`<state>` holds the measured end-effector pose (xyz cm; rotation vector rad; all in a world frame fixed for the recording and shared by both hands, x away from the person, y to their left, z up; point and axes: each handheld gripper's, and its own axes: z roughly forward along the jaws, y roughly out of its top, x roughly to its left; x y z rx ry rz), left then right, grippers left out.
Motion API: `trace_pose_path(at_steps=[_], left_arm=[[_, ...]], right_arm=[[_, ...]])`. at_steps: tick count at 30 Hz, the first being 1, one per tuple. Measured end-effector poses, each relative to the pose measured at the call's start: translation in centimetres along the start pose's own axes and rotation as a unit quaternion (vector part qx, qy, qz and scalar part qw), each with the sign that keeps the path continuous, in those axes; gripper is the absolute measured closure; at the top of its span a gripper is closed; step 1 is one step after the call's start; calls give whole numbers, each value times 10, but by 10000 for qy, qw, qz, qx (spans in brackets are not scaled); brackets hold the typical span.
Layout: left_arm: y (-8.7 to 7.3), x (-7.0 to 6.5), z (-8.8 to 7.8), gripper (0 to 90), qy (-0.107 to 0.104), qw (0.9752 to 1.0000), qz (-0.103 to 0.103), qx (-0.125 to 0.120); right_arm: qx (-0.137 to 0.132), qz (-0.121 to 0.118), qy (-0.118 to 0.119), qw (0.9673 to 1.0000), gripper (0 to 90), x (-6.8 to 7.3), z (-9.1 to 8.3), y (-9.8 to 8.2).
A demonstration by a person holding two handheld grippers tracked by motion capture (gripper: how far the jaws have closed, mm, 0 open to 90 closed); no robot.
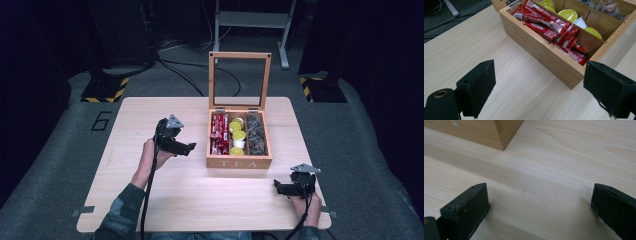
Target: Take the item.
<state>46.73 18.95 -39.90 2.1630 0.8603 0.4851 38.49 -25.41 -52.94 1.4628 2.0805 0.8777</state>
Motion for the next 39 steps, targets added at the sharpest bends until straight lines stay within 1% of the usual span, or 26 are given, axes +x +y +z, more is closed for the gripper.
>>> trace_pose_path(at_steps=[5,8,9,10,11,13,15,21,27,29,30,32,34,36,39], left_arm=[[7,-5,6,106,-39,9999,108,24],[11,-7,10,105,-109,9998,137,55],[12,-8,12,104,-99,9998,149,33],[13,-9,13,104,-137,9998,123,58],[15,-9,14,104,-134,9997,174,80],[16,-10,15,103,-133,9997,188,60],[20,-13,20,103,-180,9996,219,88],[27,-21,29,107,-205,9992,319,88],[32,-25,40,120,-241,9991,333,105],[32,-25,42,125,-262,9991,305,110],[34,-26,45,130,-268,9990,336,130],[35,-26,46,144,-277,9990,321,114],[38,-27,51,150,-281,9990,318,135],[40,-28,55,154,-285,9988,359,142],[42,-30,59,156,-302,9988,361,167]], right_arm=[[-2,8,-3,10000,8,0,0,0],[-8,8,-1,10000,10,0,0,0],[-7,5,1,10000,10,0,0,0],[-9,6,1,10000,10,0,0,0],[-7,5,2,10000,10,0,0,0],[-9,5,2,10000,10,0,0,0],[-7,10,1,10000,10,0,0,0],[-11,-7,7,10000,12,0,0,0],[0,1,10,10000,12,0,0,0],[-1,2,9,10000,12,0,0,0],[-1,2,9,10000,12,0,0,0],[-1,2,9,10000,12,0,0,0],[-2,-3,11,10000,12,0,0,0],[-3,1,11,10000,12,0,0,0],[-2,4,10,10000,12,0,0,0]])
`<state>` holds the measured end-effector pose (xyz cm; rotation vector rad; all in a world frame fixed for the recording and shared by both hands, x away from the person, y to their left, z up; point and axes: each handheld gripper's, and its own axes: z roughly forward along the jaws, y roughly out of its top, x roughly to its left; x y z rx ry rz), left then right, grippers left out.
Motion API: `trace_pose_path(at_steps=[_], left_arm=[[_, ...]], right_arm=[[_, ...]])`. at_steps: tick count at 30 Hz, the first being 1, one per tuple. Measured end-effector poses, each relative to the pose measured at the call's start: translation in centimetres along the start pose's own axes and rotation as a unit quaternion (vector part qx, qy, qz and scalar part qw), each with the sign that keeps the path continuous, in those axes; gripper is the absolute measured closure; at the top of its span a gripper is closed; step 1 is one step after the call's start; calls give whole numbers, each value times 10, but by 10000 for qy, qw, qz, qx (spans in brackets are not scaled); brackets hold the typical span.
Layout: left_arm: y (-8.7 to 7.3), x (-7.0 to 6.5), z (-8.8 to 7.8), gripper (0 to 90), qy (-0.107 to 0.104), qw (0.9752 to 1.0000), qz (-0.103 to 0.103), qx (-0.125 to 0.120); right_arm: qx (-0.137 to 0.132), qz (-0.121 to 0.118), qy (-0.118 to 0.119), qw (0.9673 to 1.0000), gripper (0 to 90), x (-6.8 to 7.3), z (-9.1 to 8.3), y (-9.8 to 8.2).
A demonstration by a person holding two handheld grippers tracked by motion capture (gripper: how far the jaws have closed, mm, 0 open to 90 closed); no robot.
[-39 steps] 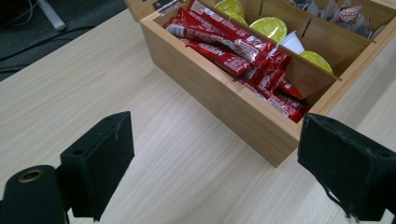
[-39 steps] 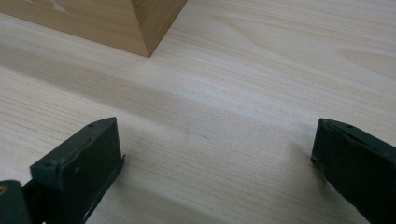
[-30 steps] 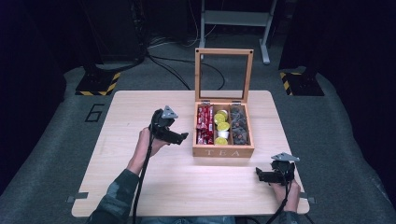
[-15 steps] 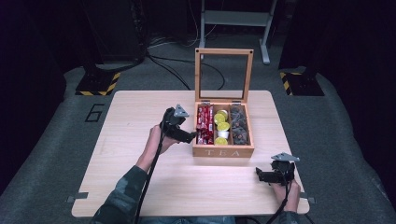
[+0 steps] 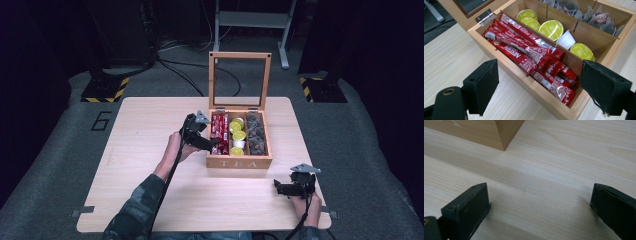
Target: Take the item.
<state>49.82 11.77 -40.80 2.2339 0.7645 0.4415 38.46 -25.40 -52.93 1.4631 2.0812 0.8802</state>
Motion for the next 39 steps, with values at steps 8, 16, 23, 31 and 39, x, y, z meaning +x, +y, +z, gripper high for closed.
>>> trace_pose_path(at_steps=[8,16,23,31,39], left_arm=[[10,-4,22,193,132,9996,93,229],[15,-4,39,278,152,9993,150,313],[14,-3,47,453,23,9992,54,396],[12,-1,45,608,-85,9995,-105,290],[12,-1,42,716,-113,9996,-164,218]], right_arm=[[-5,-14,2,10000,13,0,0,0],[-5,-2,6,10000,14,0,0,0],[-18,-8,3,10000,22,-1,0,0],[-25,-11,-4,10000,26,0,0,0],[-30,-16,-6,10000,28,0,0,0]])
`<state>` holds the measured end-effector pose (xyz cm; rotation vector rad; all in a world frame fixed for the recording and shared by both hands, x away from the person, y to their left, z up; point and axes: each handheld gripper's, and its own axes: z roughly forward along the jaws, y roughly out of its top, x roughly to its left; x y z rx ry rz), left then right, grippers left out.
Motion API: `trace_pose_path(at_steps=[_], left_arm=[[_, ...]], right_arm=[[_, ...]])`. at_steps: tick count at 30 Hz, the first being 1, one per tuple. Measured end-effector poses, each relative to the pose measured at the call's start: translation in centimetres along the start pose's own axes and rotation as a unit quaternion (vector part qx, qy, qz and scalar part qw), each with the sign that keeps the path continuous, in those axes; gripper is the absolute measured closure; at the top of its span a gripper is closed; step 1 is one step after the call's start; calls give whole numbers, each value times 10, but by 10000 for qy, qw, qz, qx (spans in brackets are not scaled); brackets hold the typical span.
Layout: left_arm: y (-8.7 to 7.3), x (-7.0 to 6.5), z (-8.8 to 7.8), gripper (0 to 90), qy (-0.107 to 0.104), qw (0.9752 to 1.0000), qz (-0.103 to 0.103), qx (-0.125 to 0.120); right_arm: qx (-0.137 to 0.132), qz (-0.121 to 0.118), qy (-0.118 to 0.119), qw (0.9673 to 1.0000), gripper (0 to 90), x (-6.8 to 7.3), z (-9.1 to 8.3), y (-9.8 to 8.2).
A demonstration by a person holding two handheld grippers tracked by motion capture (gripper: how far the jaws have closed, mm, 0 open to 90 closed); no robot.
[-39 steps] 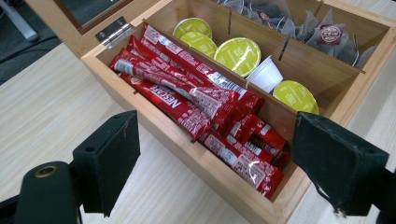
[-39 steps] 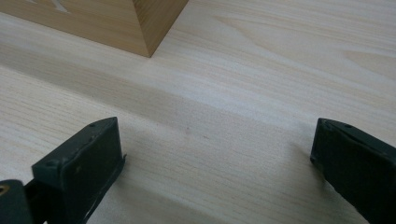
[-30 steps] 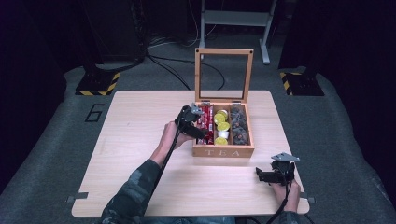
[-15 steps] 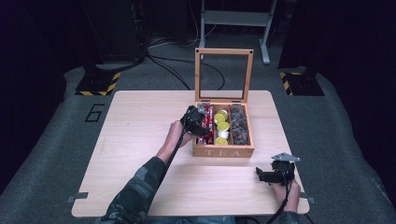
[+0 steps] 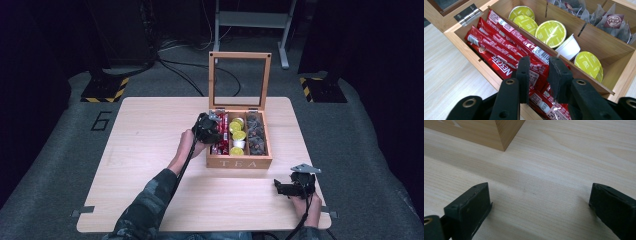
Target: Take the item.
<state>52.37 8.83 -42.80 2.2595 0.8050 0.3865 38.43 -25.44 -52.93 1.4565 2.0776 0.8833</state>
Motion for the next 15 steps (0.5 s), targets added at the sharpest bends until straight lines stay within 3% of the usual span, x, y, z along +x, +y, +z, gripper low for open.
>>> trace_pose_path(at_steps=[7,15], left_arm=[[-3,-1,-1,816,-78,9999,-56,-46],[-4,-4,-2,897,1,9999,-50,-97]], right_arm=[[0,1,1,10000,28,0,0,0],[-5,5,4,10000,30,0,0,0]])
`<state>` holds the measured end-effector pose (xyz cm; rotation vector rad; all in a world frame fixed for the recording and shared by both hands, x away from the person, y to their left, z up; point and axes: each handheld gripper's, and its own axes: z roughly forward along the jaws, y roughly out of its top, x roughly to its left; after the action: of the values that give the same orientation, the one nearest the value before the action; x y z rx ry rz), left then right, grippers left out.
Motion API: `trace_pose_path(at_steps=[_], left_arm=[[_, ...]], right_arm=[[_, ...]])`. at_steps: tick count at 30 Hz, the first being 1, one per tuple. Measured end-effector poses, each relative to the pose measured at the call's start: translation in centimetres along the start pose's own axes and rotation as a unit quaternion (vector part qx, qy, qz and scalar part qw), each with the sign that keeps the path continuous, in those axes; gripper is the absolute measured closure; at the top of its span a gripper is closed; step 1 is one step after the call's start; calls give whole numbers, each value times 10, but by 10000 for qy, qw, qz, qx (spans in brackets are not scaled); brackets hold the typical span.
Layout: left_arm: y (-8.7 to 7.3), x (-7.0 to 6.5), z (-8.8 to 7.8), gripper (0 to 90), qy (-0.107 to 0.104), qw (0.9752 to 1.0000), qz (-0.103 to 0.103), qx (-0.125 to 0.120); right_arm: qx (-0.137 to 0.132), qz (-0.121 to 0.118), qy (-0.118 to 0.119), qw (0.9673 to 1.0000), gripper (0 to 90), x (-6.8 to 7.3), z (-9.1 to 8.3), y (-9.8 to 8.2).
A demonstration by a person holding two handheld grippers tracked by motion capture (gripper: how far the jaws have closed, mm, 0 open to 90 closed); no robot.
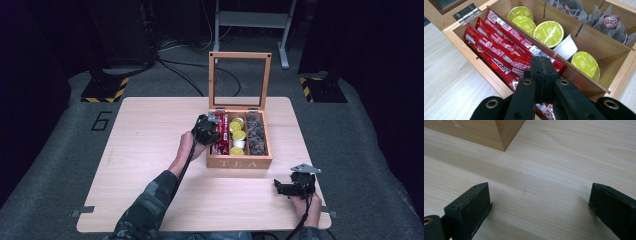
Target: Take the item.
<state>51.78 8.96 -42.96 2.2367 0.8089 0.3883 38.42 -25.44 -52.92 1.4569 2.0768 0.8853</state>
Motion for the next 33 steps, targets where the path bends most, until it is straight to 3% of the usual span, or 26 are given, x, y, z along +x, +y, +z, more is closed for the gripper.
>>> trace_pose_path(at_steps=[7,13,18,22,25,33], left_arm=[[-2,-2,-5,900,-130,9999,-19,-85],[-4,-12,-10,889,-226,9995,167,-141],[0,-5,-11,676,-395,9987,-91,-300],[5,2,-11,569,-183,9991,-193,-344],[11,11,-5,533,6,9993,-333,-191],[14,23,14,505,75,9984,-535,152]], right_arm=[[-3,-2,2,10000,31,0,0,0],[5,18,4,10000,31,0,0,0],[5,18,3,10000,31,0,0,0],[4,14,4,10000,32,0,0,0],[-3,-1,6,10000,32,0,0,0],[1,12,12,10000,34,0,0,0]])
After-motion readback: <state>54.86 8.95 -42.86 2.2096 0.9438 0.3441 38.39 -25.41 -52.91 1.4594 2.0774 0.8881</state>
